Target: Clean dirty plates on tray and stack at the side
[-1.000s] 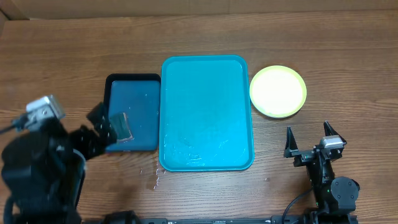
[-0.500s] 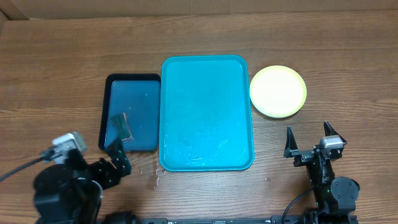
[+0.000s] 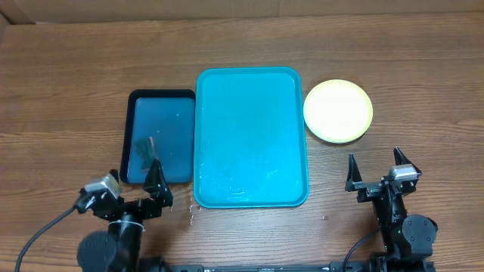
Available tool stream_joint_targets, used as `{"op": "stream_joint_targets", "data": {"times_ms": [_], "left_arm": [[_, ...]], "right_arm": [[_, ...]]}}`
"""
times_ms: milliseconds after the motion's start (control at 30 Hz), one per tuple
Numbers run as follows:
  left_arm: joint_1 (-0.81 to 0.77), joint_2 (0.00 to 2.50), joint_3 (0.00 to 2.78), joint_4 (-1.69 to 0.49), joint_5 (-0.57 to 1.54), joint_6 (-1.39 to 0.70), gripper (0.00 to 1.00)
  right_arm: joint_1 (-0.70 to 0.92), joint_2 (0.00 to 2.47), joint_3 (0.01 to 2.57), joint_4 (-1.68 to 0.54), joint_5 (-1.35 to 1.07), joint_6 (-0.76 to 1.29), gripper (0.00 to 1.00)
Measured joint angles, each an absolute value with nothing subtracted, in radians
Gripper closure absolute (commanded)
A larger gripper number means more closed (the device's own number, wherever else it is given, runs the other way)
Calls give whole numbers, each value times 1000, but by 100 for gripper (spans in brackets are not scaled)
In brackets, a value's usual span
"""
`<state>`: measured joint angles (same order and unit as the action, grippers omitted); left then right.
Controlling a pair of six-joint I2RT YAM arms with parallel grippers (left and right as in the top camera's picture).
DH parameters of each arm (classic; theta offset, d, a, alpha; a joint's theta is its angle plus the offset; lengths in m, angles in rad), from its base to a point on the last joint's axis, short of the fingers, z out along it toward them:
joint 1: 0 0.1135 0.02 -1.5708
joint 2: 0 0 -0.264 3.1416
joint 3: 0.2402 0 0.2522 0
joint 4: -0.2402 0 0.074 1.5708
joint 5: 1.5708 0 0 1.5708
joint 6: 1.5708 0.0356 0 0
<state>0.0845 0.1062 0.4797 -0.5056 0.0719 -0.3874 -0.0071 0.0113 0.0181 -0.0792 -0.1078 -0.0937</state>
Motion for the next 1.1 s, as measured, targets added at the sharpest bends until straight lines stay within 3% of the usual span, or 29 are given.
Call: {"op": "stream_joint_targets", "data": {"times_ms": [367, 500, 700, 1100], "left_arm": [[39, 15, 199, 312, 34, -390, 1], [39, 15, 107, 440, 15, -390, 0], [39, 15, 19, 416, 6, -390, 0], [39, 15, 8, -17, -179, -390, 0]], "right_arm": [[-7, 11, 18, -78, -108, -94, 0], [-7, 11, 18, -79, -108, -94, 0], [-7, 11, 18, -79, -108, -94, 0], [-7, 11, 18, -78, -108, -94, 0]]}}
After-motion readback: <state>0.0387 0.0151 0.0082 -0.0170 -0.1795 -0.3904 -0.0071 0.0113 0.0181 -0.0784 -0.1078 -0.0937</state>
